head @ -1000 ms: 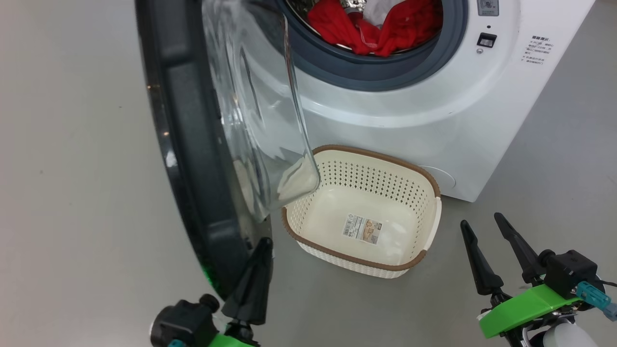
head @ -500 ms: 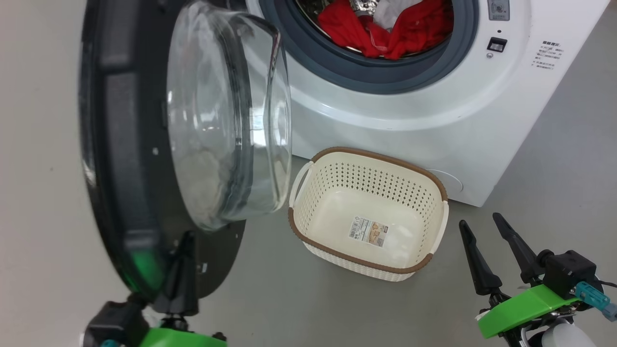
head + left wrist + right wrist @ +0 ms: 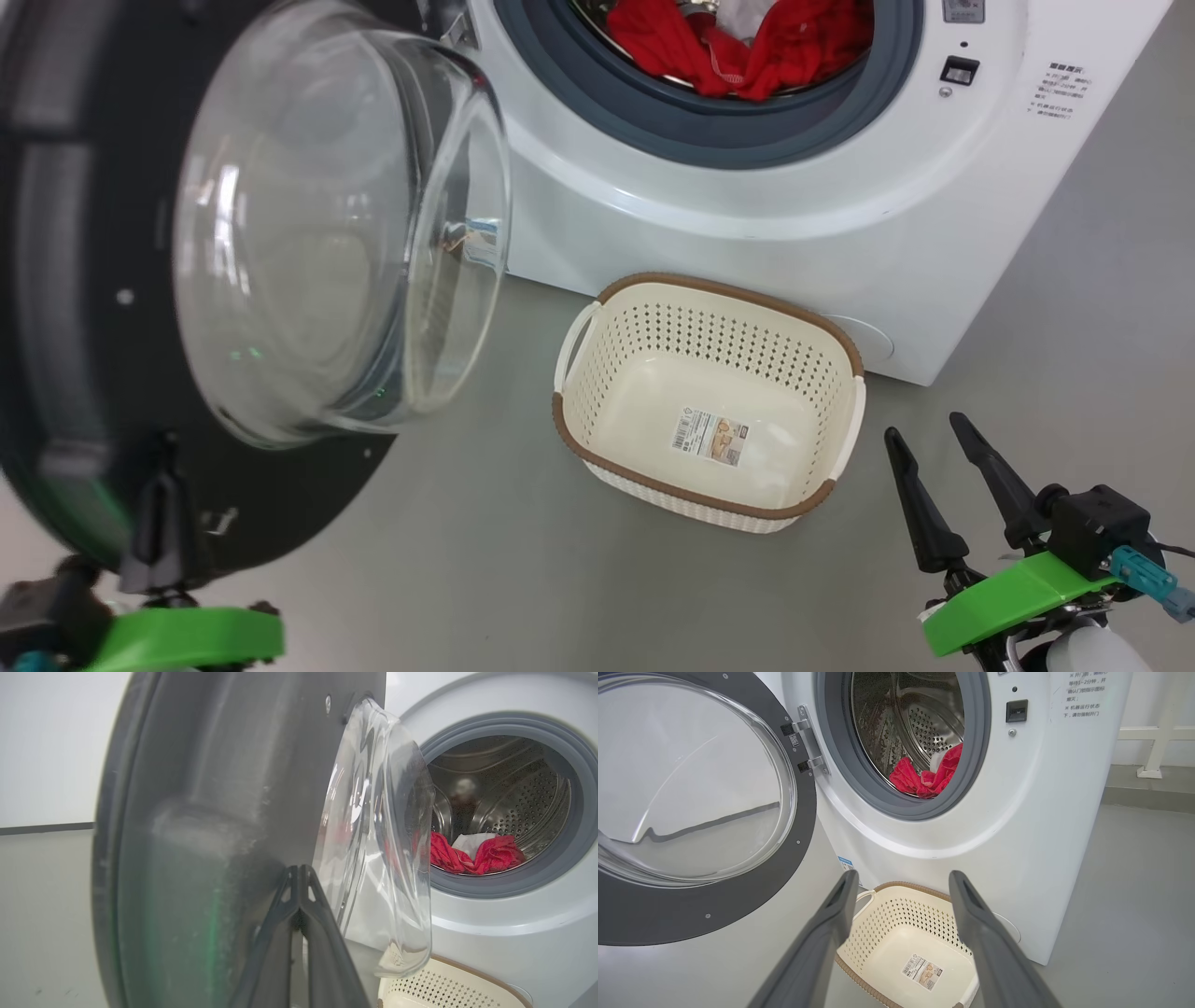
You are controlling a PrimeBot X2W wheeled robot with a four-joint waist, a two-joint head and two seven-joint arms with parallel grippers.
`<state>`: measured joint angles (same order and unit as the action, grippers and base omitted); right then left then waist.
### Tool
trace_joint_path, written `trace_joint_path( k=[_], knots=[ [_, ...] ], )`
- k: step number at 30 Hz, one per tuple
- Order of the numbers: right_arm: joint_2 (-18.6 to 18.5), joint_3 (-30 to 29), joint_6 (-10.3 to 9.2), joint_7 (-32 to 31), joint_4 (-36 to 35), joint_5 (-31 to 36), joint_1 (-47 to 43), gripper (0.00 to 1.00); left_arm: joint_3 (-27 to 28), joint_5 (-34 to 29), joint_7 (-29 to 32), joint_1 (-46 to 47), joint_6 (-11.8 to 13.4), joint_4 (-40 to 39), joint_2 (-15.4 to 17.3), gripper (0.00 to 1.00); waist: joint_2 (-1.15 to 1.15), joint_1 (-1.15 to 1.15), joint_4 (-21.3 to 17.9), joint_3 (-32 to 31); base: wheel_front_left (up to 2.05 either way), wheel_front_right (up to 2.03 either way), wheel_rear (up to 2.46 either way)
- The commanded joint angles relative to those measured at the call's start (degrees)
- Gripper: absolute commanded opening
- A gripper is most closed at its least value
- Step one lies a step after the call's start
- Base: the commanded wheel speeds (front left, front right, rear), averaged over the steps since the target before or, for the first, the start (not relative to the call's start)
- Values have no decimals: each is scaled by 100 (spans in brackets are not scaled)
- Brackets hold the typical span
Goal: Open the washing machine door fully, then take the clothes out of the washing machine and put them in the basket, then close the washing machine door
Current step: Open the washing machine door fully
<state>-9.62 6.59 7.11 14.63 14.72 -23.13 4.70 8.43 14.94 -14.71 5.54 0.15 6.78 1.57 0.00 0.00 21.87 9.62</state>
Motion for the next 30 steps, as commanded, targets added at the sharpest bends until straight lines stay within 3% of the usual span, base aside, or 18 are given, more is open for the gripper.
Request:
trace_joint_path(
  k=[1,16,30],
  knots=[
    [-58,148,37,37,-153,-4,125,100,493,-82,-29,265,-14,-7,155,0,0,0,-25,50,0,0,0],
    [-239,140,37,37,-192,14,323,100,2038,-525,-29,1376,-435,1117,660,0,0,0,-182,403,0,0,0],
    [-334,80,37,37,-279,70,548,100,2650,-833,-29,2175,-628,2071,1044,0,0,0,-313,857,0,0,0]
  ],
)
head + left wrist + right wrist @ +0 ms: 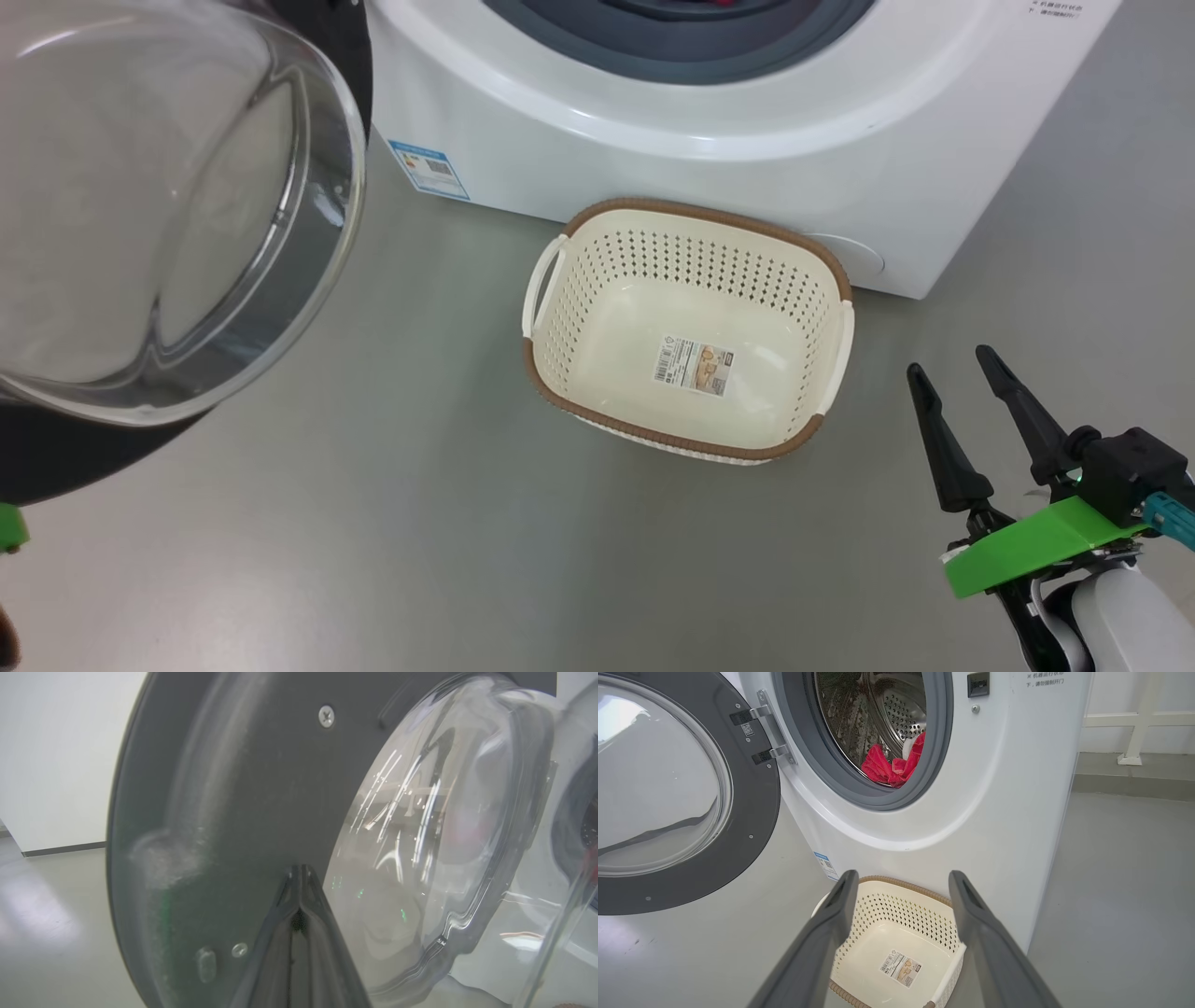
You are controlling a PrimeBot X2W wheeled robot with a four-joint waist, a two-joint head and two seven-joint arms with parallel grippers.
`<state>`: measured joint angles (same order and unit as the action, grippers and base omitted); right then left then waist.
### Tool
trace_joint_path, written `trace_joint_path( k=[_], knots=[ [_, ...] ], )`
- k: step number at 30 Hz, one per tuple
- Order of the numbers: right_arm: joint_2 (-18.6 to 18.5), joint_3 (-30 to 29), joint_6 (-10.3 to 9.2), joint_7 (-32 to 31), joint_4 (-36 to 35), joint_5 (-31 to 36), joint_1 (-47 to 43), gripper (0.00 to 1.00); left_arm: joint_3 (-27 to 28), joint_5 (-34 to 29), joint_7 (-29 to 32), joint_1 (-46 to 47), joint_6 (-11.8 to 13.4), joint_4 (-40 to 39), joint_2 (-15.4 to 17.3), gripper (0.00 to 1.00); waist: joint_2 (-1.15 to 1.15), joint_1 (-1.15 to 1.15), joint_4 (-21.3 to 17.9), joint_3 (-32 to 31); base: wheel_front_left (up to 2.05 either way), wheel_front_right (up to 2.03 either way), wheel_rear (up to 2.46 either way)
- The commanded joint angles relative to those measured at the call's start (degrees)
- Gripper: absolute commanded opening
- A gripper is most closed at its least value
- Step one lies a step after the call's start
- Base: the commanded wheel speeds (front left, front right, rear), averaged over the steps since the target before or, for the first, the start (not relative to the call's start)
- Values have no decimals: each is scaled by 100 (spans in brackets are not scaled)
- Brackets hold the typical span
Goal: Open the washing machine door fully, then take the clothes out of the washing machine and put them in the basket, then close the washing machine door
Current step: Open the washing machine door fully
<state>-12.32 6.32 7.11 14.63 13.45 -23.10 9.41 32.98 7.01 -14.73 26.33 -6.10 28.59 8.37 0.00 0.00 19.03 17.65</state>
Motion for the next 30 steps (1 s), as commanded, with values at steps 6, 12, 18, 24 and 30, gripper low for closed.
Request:
trace_joint_path(
  k=[6,12,18,24,30],
  knots=[
    [-76,112,37,37,-150,81,128,100,518,-138,-27,272,-5,112,421,0,0,0,-98,131,0,0,0],
    [-57,94,37,37,-127,74,117,100,691,-215,-27,330,-55,281,481,0,0,0,-138,66,0,0,0],
    [-14,102,37,37,-92,61,44,100,712,-167,-27,257,-117,431,518,0,0,0,-136,-139,0,0,0],
    [45,103,37,37,-70,30,-61,100,437,-176,-27,-61,-135,216,435,0,0,0,-120,-404,0,0,0],
    [98,118,37,37,-57,11,-203,100,98,60,-27,-452,-137,-122,368,0,0,0,-103,-665,0,0,0]
  ],
)
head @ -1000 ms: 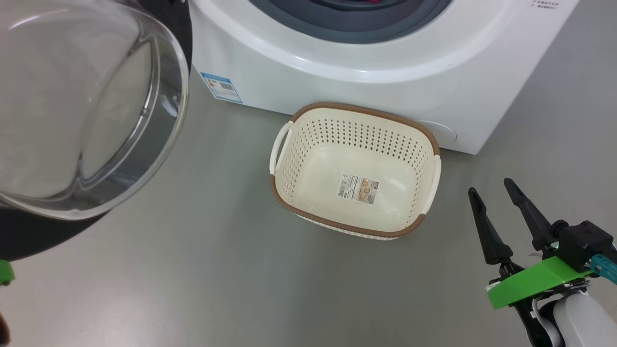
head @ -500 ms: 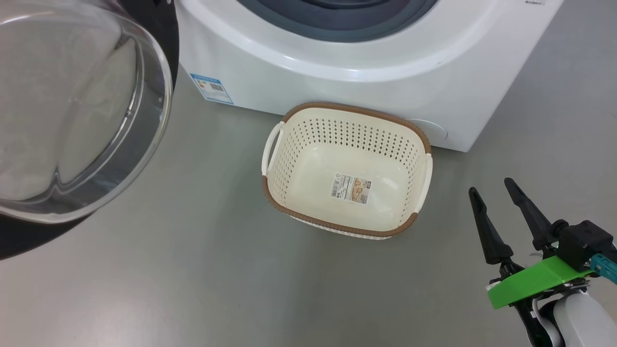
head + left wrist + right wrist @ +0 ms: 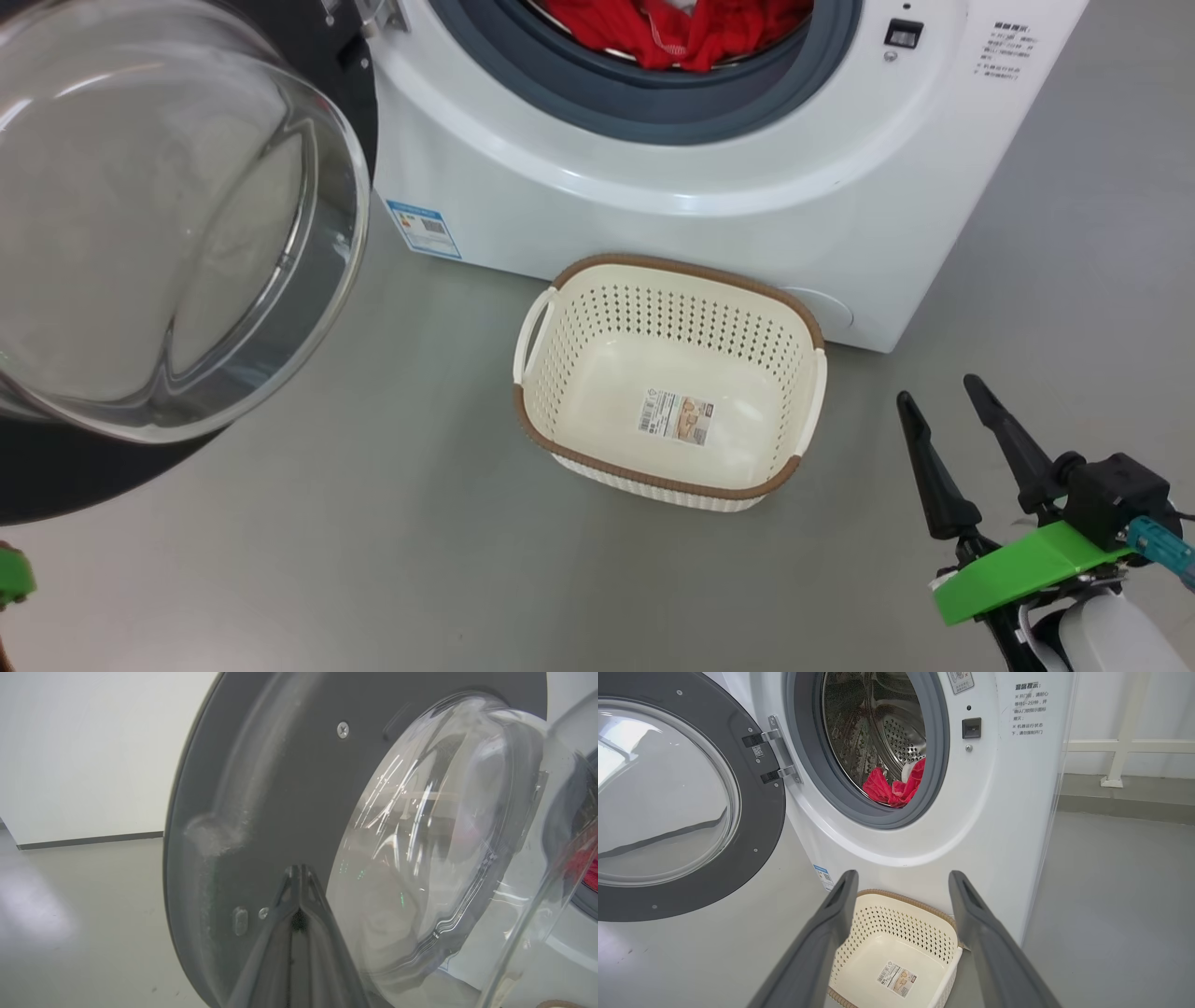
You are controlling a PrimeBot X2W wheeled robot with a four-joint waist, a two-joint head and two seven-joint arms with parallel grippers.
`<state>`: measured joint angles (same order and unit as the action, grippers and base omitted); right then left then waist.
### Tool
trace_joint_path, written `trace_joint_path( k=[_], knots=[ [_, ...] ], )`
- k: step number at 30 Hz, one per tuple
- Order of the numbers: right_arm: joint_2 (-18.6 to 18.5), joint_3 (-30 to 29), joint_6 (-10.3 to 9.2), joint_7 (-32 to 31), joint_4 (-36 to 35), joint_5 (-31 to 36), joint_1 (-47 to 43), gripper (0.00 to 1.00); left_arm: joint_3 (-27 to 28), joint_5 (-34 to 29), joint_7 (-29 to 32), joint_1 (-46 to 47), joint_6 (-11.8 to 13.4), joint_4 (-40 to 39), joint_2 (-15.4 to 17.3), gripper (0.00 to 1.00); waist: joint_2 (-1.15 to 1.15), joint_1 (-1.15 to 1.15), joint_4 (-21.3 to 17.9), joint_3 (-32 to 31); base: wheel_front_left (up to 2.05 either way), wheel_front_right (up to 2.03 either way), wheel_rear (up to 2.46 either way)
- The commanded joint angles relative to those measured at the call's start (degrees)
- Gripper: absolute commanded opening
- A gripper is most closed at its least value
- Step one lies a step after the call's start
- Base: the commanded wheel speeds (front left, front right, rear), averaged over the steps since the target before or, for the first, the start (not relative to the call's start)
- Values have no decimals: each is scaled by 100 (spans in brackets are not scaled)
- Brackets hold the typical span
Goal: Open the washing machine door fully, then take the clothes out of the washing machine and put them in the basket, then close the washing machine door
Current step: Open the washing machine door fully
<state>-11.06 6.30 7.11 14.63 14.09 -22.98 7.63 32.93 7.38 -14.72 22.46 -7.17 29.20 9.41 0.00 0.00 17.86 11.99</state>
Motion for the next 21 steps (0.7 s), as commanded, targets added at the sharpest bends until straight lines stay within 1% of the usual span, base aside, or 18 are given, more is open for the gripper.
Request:
trace_joint_path(
  k=[1,2,3,4,6,7,8,9,11,12,17,21],
  knots=[
    [-17,117,37,37,-117,-6,-49,100,33,71,-28,-141,-31,-252,241,0,0,0,17,-140,0,0,0],
    [-6,115,37,37,-114,-11,-73,100,-26,114,-28,-216,-31,-324,222,2,0,0,18,-177,0,0,0],
    [4,113,37,37,-116,-14,-91,100,-59,139,-28,-289,-31,-402,194,12,0,0,18,-198,0,0,0],
    [4,113,37,37,-116,-14,-91,100,-59,139,-28,-289,-31,-402,194,12,0,0,18,-198,0,0,0],
    [22,107,37,37,-116,-22,-126,100,-182,174,-28,-438,-31,-565,101,24,0,0,18,-253,0,0,0],
    [32,104,37,37,-117,-25,-142,100,-236,176,-28,-512,-31,-652,53,40,0,0,16,-281,0,0,0],
    [44,105,37,37,-116,-30,-162,100,-271,180,-28,-586,-31,-741,-3,46,0,0,8,-317,0,0,0],
    [56,100,37,37,-123,-36,-184,100,-332,177,-28,-664,-31,-829,-56,58,0,0,0,-335,0,0,0],
    [78,78,37,37,-134,-47,-228,100,-457,187,-28,-816,-31,-985,-154,97,0,0,-20,-386,0,0,0],
    [84,54,37,37,-142,-51,-247,100,-515,188,-28,-888,-31,-1062,-198,100,0,0,-32,-399,0,0,0],
    [138,-59,37,37,-169,-56,-332,100,-935,290,-28,-1314,-31,-1504,-368,100,0,0,-181,-511,0,0,0],
    [153,-160,37,37,-214,-55,-359,100,-1302,366,-28,-1589,-31,-1808,-425,100,0,0,-344,-527,0,0,0]
  ],
)
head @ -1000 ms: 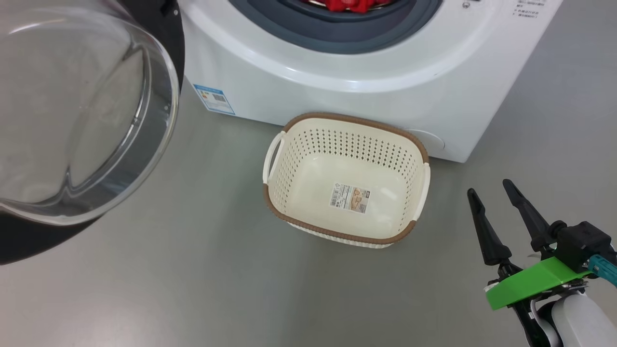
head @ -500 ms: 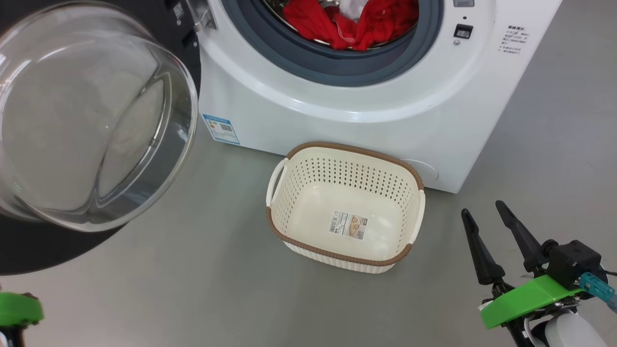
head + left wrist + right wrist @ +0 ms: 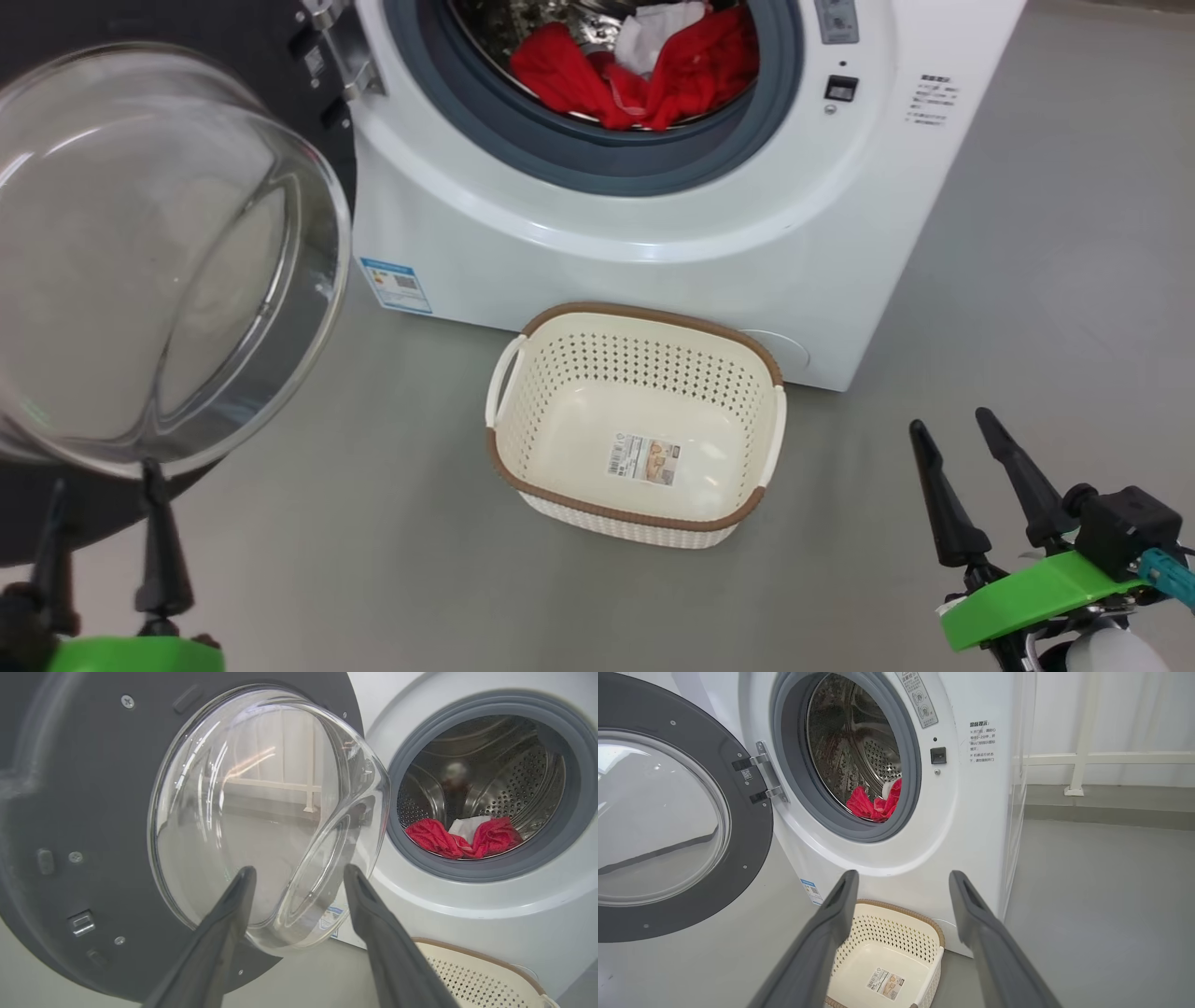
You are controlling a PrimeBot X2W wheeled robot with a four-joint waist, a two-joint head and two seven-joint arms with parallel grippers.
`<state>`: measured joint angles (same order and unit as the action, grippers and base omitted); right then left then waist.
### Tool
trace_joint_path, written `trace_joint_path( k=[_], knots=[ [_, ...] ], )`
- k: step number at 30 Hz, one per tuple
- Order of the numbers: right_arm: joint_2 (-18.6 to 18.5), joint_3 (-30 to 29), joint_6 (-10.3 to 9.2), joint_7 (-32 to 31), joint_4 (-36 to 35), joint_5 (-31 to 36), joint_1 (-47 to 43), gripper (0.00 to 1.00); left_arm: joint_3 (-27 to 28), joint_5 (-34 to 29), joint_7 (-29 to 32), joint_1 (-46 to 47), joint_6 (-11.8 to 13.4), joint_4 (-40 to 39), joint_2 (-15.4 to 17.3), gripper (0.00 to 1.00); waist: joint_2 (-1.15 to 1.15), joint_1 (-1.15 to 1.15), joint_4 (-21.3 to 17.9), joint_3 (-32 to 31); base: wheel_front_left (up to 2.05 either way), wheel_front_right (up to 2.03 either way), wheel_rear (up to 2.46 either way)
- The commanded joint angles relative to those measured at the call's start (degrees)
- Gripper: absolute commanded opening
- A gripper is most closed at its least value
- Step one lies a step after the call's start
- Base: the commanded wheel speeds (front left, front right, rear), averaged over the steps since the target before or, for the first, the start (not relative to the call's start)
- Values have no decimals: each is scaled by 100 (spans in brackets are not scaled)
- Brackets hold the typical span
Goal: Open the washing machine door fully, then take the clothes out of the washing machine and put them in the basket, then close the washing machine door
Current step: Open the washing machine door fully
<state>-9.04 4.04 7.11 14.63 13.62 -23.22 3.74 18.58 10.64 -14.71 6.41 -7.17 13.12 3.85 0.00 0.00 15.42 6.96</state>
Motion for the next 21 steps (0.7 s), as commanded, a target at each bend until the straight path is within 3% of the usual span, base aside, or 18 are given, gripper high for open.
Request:
trace_joint_path(
  k=[1,14,21],
  knots=[
    [-41,26,37,37,-179,-28,22,100,30,78,-29,-40,-31,-251,127,100,0,0,-146,-31,0,0,0],
    [48,-378,37,37,-276,-27,-148,100,-952,328,-29,-402,-32,-599,207,100,0,0,-790,-72,0,0,0],
    [94,-499,37,37,-318,-23,-184,100,-1213,382,-29,-488,-32,-781,269,100,0,0,-1160,-33,0,0,0]
  ],
)
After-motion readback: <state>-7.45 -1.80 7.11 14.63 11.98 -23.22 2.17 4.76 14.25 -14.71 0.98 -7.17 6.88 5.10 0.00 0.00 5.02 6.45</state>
